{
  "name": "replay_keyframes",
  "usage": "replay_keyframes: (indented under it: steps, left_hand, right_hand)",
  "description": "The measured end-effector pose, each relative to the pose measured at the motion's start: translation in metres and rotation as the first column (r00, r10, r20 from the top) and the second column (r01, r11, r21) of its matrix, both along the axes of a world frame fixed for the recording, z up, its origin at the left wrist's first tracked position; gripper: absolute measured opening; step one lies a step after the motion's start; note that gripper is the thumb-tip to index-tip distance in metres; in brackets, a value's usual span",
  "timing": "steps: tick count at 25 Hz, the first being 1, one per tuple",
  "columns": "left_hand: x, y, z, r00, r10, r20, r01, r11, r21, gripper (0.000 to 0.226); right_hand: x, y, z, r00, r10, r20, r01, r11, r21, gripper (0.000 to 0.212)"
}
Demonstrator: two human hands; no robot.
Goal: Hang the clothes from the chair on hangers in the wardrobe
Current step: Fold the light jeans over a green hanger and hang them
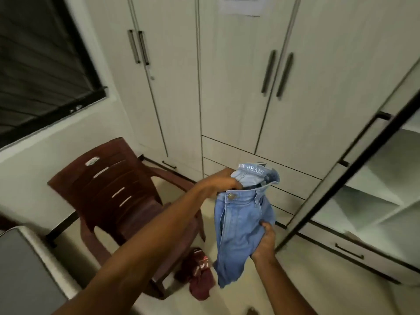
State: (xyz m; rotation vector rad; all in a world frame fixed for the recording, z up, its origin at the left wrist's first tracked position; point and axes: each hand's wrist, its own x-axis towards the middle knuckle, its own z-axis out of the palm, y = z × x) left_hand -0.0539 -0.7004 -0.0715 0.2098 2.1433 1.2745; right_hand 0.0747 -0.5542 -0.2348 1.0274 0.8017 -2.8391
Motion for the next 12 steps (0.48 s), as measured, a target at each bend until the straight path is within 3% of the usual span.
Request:
replay_keyframes:
  steps: [5, 8, 9, 11, 12]
  left_hand:
    - [0.045, 0.125, -0.004, 0.949, -0.3, 0.103, 0.282, 0.946, 0.16, 0.047]
    - [0.084, 0.189, -0.008, 0.864, -0.482, 0.146, 0.443, 0.865, 0.236, 0.051]
    - [0.094, 0.21, -0.01, 0.843, -0.512, 0.162, 0.462, 0.846, 0.267, 0.052]
    - [0.112, 0.251, -0.005, 0.827, -0.536, 0.17, 0.467, 0.823, 0.323, 0.053]
    - [0.118, 0.271, 0.0, 0.826, -0.541, 0.16, 0.469, 0.816, 0.339, 0.052]
  right_hand:
    - [0.052, 0.079, -0.009, 0.964, -0.264, 0.0, 0.264, 0.964, -0.023, 0.05]
    - [0.077, 0.13, -0.001, 0.958, -0.286, 0.029, 0.287, 0.956, -0.059, 0.039]
    - [0.084, 0.148, -0.004, 0.959, -0.281, -0.02, 0.279, 0.957, -0.076, 0.039]
    - [0.1, 0.183, -0.001, 0.945, -0.326, 0.004, 0.326, 0.944, 0.044, 0.045]
    - [0.103, 0.203, 0.002, 0.959, -0.281, -0.031, 0.28, 0.959, -0.032, 0.038]
